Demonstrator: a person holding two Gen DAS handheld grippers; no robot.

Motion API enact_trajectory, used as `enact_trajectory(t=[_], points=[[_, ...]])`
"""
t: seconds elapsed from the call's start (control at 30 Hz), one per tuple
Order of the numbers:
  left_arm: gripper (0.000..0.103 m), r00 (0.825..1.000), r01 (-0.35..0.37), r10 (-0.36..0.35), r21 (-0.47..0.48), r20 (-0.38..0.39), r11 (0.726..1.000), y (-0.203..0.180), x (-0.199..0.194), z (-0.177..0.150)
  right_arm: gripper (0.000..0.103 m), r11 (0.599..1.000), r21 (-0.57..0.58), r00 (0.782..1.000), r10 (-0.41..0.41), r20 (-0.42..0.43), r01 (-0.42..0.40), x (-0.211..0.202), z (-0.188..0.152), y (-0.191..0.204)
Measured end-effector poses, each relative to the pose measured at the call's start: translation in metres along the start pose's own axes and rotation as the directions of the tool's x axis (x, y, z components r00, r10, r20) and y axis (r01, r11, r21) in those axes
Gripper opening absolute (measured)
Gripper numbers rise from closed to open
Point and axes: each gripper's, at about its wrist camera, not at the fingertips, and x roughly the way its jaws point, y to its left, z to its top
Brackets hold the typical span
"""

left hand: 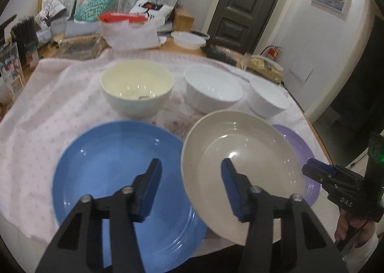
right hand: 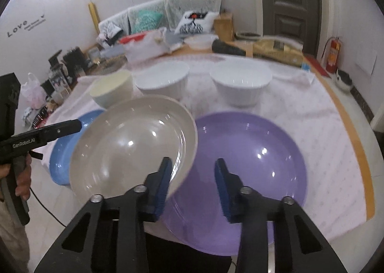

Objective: Organize plates and bowls
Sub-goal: 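Grasp the beige plate rim with both grippers and lift it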

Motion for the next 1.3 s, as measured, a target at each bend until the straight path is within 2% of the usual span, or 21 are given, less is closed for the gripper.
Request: enact_trajectory(t=[0.17,0.3,0.5,0.73,1.03,1.3], points=[[0.018,0.998,0.014,-0.012,0.030,-0.056,0.999,0.004,0.015,0.000,0.017,0.999,0.009,0.999,0.034,-0.030,-0.034,0.010,0.002,-0.001],[0.012,0.996,0.010,-0.002,0.088,-0.092,0.996,0.004,0.020,0.004,0.014,0.999,-0.007,0.998,0.041,-0.047,-0.041,0.016,0.003,0.003],[0.010,0.989,0.040,-0.022,0.124,-0.147,0.992,0.004,0.023,0.010,0.014,0.999,0.000,0.997,0.035,-0.067,-0.035,0.020,0.004,0.003],[0.010,0.991,0.043,-0.022,0.167,-0.128,0.985,-0.017,0.015,0.021,0.014,1.000,0.025,0.999,0.014,-0.051,-0.013,0.011,0.003,-0.008],[0.010,0.987,0.095,-0.061,0.232,-0.150,0.968,-0.070,0.028,0.035,0.014,0.995,0.072,0.998,-0.064,-0.014,0.065,-0.022,-0.002,-0.047],[0.010,0.981,0.099,-0.039,0.321,-0.188,0.942,-0.120,0.052,0.027,0.014,0.982,0.120,0.989,-0.143,-0.025,0.145,-0.036,-0.018,-0.084]])
